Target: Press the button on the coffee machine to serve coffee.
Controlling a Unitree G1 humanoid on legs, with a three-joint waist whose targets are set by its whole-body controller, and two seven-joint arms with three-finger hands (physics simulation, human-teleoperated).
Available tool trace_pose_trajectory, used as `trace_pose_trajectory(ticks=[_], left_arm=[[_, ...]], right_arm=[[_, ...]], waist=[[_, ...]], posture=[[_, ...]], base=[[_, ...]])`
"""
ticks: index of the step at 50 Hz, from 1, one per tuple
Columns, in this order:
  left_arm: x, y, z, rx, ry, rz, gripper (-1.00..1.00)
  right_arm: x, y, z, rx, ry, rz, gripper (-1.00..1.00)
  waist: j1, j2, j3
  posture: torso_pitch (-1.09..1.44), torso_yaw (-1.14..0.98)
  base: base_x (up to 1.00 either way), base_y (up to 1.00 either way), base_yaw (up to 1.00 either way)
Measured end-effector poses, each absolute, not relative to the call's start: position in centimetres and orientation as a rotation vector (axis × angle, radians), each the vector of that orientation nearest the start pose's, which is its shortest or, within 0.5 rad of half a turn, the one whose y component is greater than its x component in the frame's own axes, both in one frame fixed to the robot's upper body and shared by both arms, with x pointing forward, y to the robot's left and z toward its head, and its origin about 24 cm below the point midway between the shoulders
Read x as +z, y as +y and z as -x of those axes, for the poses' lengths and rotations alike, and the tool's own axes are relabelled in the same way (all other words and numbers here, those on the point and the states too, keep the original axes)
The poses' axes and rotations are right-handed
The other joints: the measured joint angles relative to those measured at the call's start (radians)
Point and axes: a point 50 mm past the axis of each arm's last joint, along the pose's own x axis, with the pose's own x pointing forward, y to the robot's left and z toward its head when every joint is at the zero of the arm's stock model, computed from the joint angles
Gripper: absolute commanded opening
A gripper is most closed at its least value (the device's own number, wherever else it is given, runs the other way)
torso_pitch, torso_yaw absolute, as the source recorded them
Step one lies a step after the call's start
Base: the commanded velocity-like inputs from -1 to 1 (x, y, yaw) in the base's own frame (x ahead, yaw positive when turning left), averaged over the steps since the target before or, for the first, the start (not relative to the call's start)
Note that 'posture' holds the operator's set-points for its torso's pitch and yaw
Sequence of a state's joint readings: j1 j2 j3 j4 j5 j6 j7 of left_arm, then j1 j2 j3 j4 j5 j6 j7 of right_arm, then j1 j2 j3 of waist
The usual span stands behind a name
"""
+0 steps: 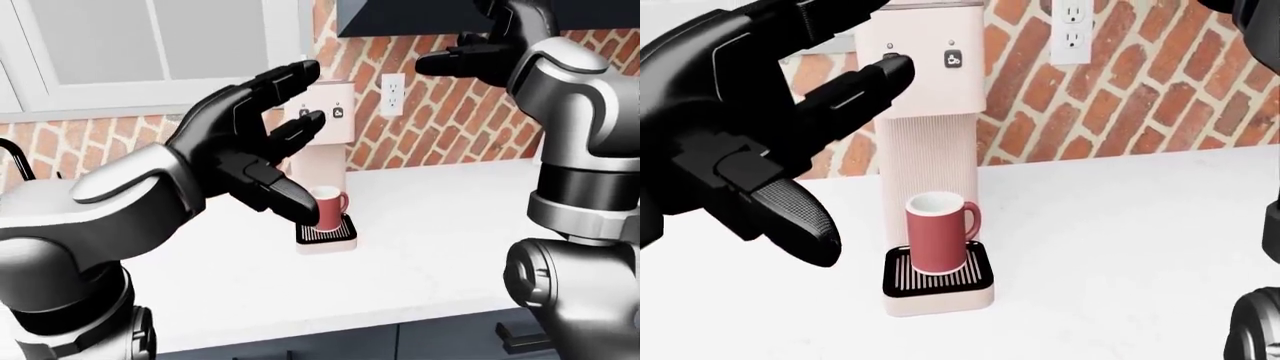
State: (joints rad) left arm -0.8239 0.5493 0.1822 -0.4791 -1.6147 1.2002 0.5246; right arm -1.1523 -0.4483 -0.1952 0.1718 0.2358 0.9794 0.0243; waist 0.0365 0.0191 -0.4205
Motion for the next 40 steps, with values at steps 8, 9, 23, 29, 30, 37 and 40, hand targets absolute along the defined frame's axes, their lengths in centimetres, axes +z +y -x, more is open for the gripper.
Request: trace_pose_trajectory(ticks=[8, 9, 23, 29, 30, 37, 40], left_arm=[[28.4, 12.2, -24.8, -0.699, 0.072, 0.147, 1.00], [28.4, 12.2, -24.9, -0.698, 0.073, 0.147, 1.00], [28.0, 12.5, -25.7, -0.680, 0.086, 0.152, 1.00], [27.8, 12.5, -26.0, -0.676, 0.092, 0.150, 1.00], [27.8, 12.5, -26.0, -0.675, 0.091, 0.150, 1.00], [27.9, 12.4, -26.2, -0.679, 0.089, 0.152, 1.00], [27.9, 12.4, -26.2, -0.678, 0.089, 0.153, 1.00]], right_arm=[[31.4, -19.7, -36.2, -0.007, -0.047, 0.040, 1.00], [31.4, -19.7, -36.2, -0.008, -0.048, 0.039, 1.00], [31.5, -19.7, -36.1, -0.007, -0.048, 0.038, 1.00], [31.2, -19.7, -36.2, -0.007, -0.040, 0.037, 1.00], [31.3, -19.7, -36.2, -0.007, -0.040, 0.037, 1.00], [31.5, -19.7, -36.2, -0.006, -0.050, 0.038, 1.00], [31.4, -19.7, -36.2, -0.005, -0.050, 0.037, 1.00]], waist=[[-0.001, -0.001, -0.001], [-0.001, -0.001, -0.001], [-0.001, -0.001, -0.002], [-0.002, -0.003, -0.002], [-0.002, -0.002, -0.002], [-0.002, -0.004, -0.003], [-0.003, -0.005, -0.003]], posture=[[-0.73, 0.00], [-0.73, 0.00], [-0.73, 0.00], [-0.73, 0.00], [-0.73, 0.00], [-0.73, 0.00], [-0.73, 0.00]], base=[[0.00, 0.00, 0.00], [0.00, 0.00, 0.00], [0.00, 0.00, 0.00], [0.00, 0.00, 0.00], [0.00, 0.00, 0.00], [0.00, 0.00, 0.00], [0.00, 0.00, 0.00]])
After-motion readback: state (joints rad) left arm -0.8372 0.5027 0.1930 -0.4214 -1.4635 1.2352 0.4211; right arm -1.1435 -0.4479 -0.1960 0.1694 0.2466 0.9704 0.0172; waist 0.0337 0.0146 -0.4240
